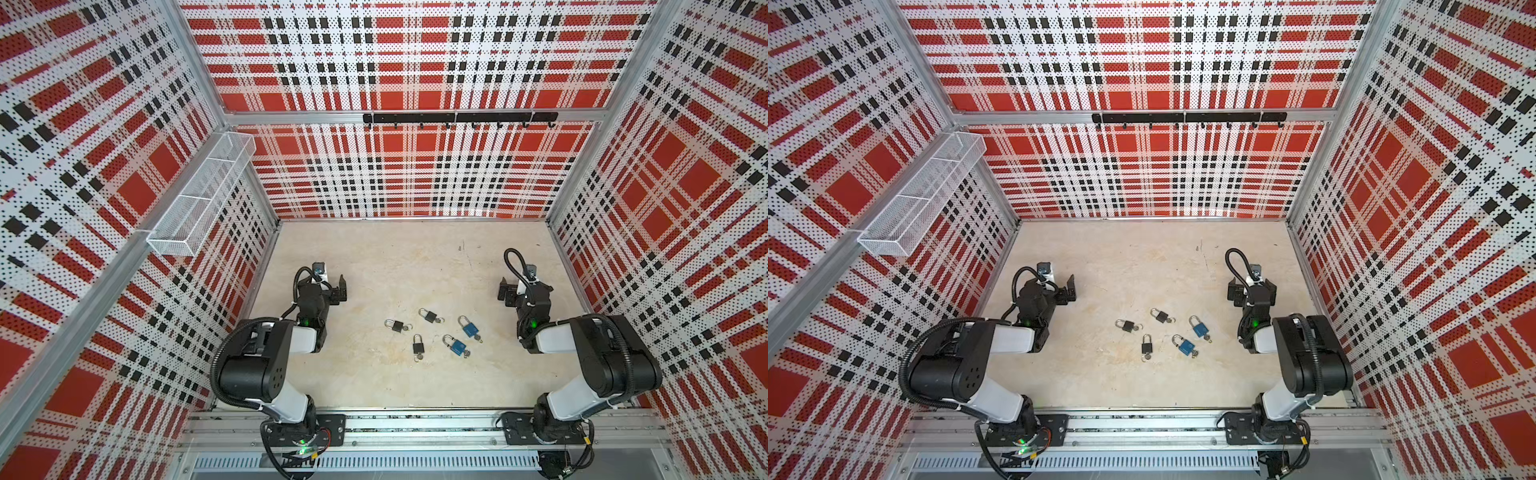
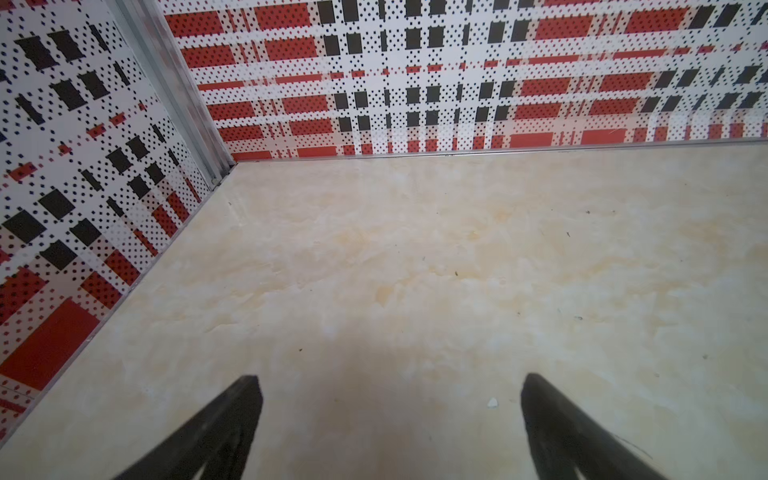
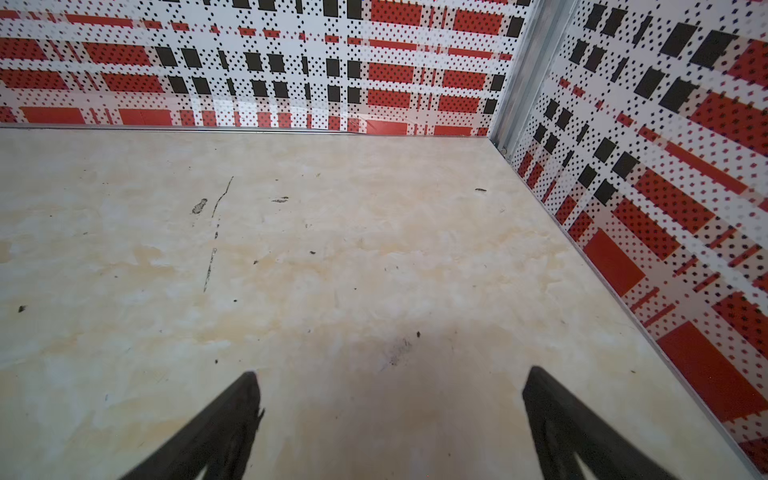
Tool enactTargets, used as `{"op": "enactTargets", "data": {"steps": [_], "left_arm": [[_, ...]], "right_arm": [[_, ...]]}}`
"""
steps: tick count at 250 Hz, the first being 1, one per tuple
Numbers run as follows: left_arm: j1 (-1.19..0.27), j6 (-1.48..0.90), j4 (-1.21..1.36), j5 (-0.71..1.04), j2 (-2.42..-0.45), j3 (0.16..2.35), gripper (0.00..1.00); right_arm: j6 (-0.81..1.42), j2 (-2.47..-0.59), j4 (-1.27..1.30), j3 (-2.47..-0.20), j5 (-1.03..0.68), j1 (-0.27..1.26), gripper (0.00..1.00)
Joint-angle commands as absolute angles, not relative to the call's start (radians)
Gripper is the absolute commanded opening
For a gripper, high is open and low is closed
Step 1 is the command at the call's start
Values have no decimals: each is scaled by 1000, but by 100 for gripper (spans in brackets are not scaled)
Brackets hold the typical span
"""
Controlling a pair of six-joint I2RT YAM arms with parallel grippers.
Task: Lock with the key
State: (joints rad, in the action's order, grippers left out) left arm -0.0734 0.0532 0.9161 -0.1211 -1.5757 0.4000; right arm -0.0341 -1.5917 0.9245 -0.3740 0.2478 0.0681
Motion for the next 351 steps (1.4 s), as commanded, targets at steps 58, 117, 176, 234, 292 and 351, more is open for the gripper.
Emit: {"op": "enactTargets", "data": {"steps": [58, 117, 176, 234, 292, 351], "left_arm": [[-76, 51, 931, -132, -1574, 405, 99], [-75, 50, 931, -133, -1575, 403, 99], [-76, 51, 932, -132, -1574, 404, 99], [-75, 51, 931, -130, -1576, 404, 99], [-72, 50, 930, -125, -1575, 406, 99], [-69, 41, 933, -130, -1571, 402, 95]], "right_arm": [[-49, -1594, 976, -382, 241, 72, 100], [-49, -1594, 976, -381, 239, 73, 100], [-49, -1594, 978, -379, 240, 72, 100], [-49, -1595, 976, -380, 239, 72, 100], [-32, -1592, 943, -393, 193, 46, 100], [-31, -1589, 946, -390, 191, 45, 99]]}}
